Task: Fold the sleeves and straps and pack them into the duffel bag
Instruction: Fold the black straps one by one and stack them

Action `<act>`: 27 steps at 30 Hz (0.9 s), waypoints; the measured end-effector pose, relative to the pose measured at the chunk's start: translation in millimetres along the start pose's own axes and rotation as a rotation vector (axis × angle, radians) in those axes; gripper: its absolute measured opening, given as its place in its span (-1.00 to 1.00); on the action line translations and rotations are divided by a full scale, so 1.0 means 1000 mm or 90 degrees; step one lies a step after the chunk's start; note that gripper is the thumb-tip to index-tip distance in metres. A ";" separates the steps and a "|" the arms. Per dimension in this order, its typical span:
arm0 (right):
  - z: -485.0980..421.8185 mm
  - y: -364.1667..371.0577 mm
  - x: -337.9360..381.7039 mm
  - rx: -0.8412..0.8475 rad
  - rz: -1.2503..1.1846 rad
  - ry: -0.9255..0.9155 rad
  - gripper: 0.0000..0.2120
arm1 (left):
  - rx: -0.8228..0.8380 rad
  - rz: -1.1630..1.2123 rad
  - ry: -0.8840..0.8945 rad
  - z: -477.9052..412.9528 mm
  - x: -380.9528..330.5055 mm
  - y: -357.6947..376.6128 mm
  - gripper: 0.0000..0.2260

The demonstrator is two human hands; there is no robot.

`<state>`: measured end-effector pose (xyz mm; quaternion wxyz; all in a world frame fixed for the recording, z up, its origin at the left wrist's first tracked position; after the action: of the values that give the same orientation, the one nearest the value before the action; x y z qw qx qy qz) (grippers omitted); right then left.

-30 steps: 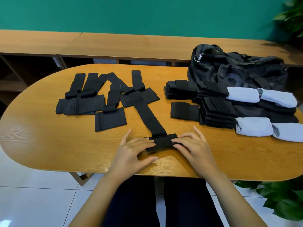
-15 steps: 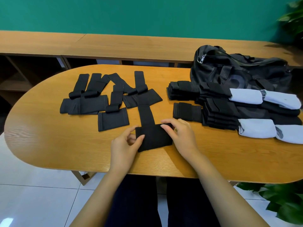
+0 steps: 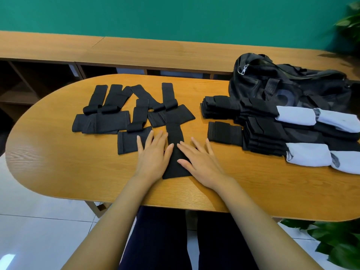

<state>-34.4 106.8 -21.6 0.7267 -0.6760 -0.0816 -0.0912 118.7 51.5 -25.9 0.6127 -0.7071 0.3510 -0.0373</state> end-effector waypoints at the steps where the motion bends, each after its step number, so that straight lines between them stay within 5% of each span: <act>1: 0.001 0.001 -0.001 0.000 0.009 0.002 -0.45 | 0.018 -0.016 -0.004 -0.008 0.002 0.001 -0.51; 16: 0.036 -0.003 -0.030 -0.027 0.025 0.043 -0.35 | 0.115 -0.107 -0.012 -0.074 0.021 0.008 -0.48; 21: 0.044 -0.006 -0.037 -0.047 -0.029 0.011 -0.36 | 0.065 -0.036 0.119 -0.047 -0.006 -0.001 -0.44; 27: 0.055 -0.006 -0.053 -0.066 -0.050 -0.035 -0.41 | 0.132 0.120 0.244 0.021 -0.027 -0.005 -0.37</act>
<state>-86.9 162.9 -24.1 0.6838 -0.7114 -0.1234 -0.1053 110.2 83.7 -16.4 0.6050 -0.5848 0.5193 -0.1493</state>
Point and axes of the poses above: each hand's wrist, its own z-axis away from the middle knuckle, its own y-axis out of the palm, x = y × z, the point moved 3 cm from there along -z, towards the middle knuckle, and after that the axes turned 11 degrees about y, right-handed, at the moved point
